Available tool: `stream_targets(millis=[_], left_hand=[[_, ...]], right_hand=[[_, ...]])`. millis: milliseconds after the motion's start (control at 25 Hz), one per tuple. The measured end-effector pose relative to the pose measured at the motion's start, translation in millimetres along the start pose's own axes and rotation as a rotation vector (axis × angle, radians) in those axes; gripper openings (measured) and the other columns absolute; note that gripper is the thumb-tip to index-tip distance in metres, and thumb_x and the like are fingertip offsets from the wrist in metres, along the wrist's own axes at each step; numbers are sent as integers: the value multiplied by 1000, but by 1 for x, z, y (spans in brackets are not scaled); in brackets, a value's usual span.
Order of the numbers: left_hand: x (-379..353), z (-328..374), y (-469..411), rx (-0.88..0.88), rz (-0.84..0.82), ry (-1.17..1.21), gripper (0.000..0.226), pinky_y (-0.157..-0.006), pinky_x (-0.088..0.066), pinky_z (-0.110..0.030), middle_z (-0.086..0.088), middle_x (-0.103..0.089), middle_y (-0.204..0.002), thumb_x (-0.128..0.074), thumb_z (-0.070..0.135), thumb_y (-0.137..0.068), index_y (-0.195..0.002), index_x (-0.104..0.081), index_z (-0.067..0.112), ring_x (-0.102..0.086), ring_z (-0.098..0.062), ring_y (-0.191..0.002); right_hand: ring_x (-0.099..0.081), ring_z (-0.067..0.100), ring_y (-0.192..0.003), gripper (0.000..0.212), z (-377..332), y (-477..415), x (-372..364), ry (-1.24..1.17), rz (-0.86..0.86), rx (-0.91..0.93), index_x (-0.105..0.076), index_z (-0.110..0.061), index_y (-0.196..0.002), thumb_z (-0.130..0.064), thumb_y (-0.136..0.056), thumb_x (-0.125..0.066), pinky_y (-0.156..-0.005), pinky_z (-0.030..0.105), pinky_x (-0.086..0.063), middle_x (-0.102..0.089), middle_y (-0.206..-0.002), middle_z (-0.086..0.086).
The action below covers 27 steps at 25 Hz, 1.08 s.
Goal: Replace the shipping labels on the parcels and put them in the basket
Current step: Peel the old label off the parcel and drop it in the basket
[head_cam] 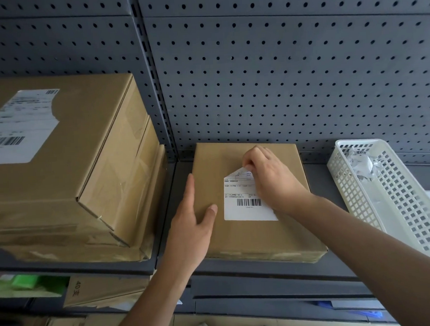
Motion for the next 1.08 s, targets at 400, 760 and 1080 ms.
stream_targets(millis=[400,760,1080], left_hand=[[-1,-3,-3,-28,-9,5,65,-113,-44,-40,13,-44,-154,-57,43,-101,-155,-23,54,-48,-8,-136],[-2,-8,-4,-11,-19,18,65,-116,-40,-42,13,-44,-155,-58,47,-99,-152,-22,60,-44,-9,-140],[0,-3,-2,-12,-9,-7,66,-120,-34,-41,13,-39,-159,-57,45,-100,-155,-21,56,-37,-8,-146]], right_hand=[[-45,20,-111,46,1,7,-6,113,-150,67,-59,-21,-130,-47,-95,-48,-98,32,-40,-50,-121,-3],[-59,17,-94,22,4,12,13,85,29,26,-71,-24,-97,-28,-96,-50,-72,36,-52,-67,-99,-13],[-62,18,-69,33,-20,53,35,32,101,83,-69,-19,-95,-35,-99,-40,-47,36,-52,-63,-94,-9]])
Point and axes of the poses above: each hand's wrist, its own y-axis away from the middle knuckle, its own x-axis out of the back of the hand, z = x × y, the point moved 10 cm from there along -y, towards the middle knuckle
